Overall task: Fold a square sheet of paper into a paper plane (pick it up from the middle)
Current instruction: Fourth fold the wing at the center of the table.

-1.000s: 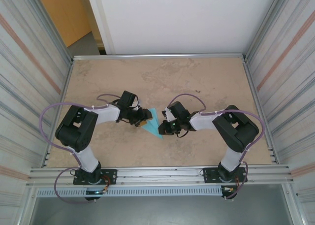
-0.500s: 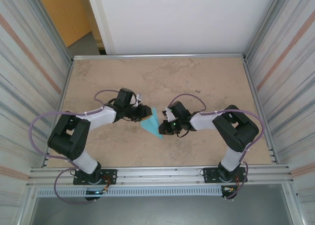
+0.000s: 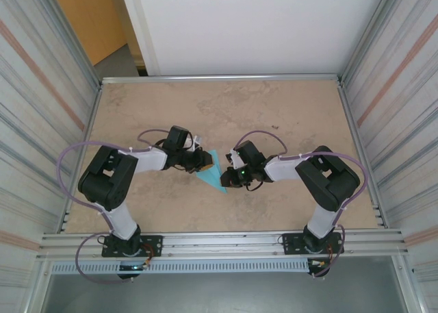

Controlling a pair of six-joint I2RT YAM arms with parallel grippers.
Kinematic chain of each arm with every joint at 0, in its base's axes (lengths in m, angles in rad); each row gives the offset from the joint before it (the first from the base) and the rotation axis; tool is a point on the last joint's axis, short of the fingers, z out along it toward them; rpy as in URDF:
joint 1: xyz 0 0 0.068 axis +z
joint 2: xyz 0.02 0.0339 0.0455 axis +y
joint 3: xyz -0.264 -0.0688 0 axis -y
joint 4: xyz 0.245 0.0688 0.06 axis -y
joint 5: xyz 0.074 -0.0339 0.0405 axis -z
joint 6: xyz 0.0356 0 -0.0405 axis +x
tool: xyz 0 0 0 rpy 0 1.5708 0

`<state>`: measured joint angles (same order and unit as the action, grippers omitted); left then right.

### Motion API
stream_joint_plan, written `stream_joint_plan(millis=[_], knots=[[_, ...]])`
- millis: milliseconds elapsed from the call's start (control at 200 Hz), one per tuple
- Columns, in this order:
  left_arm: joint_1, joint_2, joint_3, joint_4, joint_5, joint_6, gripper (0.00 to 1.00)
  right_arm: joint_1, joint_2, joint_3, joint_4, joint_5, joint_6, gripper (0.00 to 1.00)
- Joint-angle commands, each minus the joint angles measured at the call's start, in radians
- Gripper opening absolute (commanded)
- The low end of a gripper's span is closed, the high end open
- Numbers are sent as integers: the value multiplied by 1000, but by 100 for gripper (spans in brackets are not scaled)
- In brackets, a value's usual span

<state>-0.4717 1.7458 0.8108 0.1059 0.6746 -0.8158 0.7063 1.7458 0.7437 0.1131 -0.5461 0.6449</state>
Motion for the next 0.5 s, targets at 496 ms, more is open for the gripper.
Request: stream_joint_plan(millis=[496], knots=[[-5,48,53,-1,43,14,16,-21,-66,-39,-39,-25,29,22]])
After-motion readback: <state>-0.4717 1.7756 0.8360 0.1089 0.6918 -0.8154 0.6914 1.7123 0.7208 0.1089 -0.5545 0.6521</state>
